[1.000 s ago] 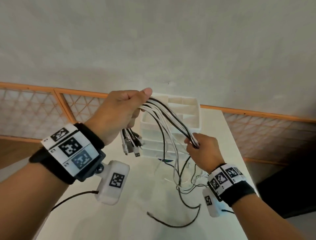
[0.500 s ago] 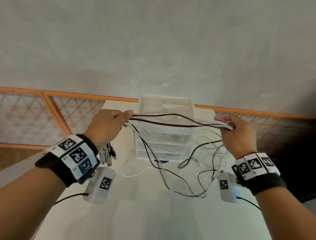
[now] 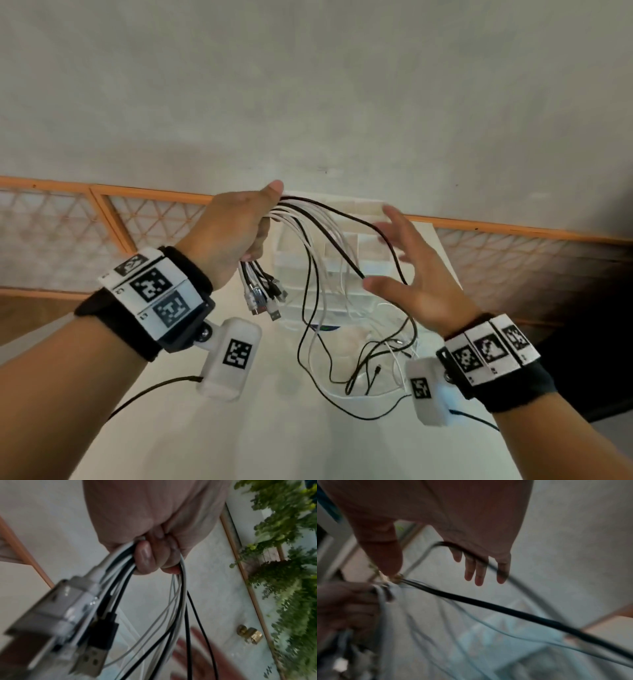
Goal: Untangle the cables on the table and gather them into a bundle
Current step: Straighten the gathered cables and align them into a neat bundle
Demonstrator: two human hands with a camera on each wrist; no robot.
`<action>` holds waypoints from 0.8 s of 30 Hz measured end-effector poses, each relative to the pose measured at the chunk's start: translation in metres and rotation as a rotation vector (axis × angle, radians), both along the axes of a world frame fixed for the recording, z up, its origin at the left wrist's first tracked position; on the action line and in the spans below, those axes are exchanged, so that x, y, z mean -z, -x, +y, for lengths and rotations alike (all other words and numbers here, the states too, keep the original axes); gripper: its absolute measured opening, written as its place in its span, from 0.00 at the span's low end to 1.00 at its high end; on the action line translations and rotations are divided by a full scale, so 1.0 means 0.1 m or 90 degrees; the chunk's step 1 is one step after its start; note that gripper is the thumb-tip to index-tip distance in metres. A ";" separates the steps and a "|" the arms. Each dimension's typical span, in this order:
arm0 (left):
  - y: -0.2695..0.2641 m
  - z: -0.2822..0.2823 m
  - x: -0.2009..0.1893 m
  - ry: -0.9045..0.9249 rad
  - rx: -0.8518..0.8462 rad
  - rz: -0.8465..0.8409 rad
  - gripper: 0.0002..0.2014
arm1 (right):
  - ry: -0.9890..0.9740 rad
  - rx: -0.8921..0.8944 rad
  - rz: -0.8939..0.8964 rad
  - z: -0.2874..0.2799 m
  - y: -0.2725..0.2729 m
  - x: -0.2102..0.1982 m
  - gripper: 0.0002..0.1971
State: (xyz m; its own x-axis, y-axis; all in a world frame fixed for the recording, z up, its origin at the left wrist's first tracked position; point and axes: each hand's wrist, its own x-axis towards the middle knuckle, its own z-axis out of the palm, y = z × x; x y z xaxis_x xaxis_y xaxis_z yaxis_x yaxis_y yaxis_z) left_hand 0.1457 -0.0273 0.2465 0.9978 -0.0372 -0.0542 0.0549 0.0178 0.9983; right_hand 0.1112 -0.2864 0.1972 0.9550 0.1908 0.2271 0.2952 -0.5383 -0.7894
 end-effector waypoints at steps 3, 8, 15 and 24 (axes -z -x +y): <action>0.08 -0.19 -0.01 -0.014 0.037 -0.004 0.23 | 0.000 -0.039 -0.055 0.48 0.02 -0.24 0.57; 0.19 -0.26 -0.03 -0.035 0.076 -0.012 0.21 | 0.180 0.116 -0.097 0.73 -0.24 0.16 0.16; 0.19 0.19 0.19 -0.118 0.029 0.031 0.20 | 0.101 0.243 0.046 0.03 -0.39 0.21 0.11; 0.15 0.15 0.82 -0.107 0.054 0.129 0.19 | -0.129 0.321 -0.110 -0.11 -0.42 -0.10 0.18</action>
